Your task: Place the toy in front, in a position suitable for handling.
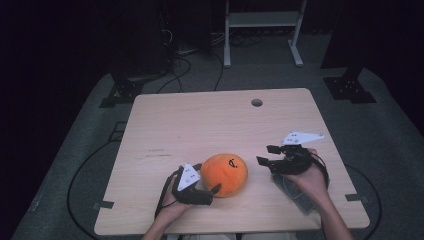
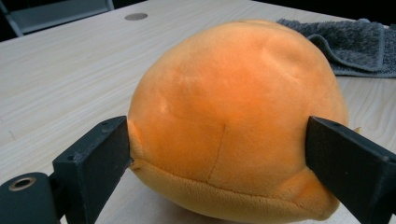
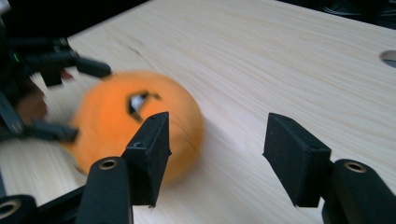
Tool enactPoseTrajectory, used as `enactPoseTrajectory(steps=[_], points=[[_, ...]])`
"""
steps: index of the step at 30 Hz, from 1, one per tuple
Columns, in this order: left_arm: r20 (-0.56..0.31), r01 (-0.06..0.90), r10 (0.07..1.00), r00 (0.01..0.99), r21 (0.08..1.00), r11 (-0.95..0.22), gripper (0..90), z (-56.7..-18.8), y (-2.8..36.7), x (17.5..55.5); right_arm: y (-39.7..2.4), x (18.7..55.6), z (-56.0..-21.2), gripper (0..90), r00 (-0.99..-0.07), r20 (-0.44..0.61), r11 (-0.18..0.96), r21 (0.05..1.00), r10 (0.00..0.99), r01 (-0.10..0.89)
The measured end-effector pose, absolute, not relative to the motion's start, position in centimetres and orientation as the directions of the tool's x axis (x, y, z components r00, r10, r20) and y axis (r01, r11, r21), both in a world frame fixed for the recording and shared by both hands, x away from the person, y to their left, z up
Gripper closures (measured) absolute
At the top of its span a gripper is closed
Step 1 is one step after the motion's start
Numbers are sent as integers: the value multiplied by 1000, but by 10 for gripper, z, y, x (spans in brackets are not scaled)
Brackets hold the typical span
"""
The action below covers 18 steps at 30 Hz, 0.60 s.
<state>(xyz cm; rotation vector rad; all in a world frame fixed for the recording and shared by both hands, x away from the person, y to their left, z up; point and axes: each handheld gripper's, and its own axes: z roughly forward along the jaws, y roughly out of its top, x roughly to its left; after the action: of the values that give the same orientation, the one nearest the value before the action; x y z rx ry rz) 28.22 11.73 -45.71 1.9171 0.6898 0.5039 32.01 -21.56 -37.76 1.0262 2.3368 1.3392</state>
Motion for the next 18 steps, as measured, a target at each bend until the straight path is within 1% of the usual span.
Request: enactPoseTrajectory(steps=[1,3,4,5,6,7,8,9,10,15,18], points=[[45,247,659,751,906,-344,74,-458,117,283,-216,320,-378,399,-717,117,326,832,687,449],[41,249,658,752,907,-340,74,-459,117,284,-228,323,-382,419,-733,123,347,820,669,455],[41,249,656,754,906,-343,74,-459,118,284,-241,326,-391,415,-732,99,393,791,674,469],[41,249,656,754,906,-343,74,-459,118,284,-241,326,-391,415,-732,99,393,791,674,469],[36,252,655,755,906,-340,74,-459,118,285,-254,328,-402,414,-715,81,420,761,695,495],[36,252,655,755,906,-340,74,-459,118,285,-254,328,-402,414,-715,81,420,761,695,495],[33,252,654,755,907,-337,74,-460,118,285,-268,330,-414,410,-685,64,433,731,726,527],[30,255,654,756,907,-337,74,-460,119,286,-268,330,-414,410,-685,64,433,731,726,527],[22,261,655,755,907,-331,74,-461,120,286,-277,331,-422,418,-665,59,432,717,744,547],[15,264,645,764,905,-334,73,-461,122,288,-291,334,-439,437,-637,60,434,682,769,589],[-23,291,631,775,900,-325,74,-463,126,292,-295,335,-453,489,-618,47,450,644,784,619]])
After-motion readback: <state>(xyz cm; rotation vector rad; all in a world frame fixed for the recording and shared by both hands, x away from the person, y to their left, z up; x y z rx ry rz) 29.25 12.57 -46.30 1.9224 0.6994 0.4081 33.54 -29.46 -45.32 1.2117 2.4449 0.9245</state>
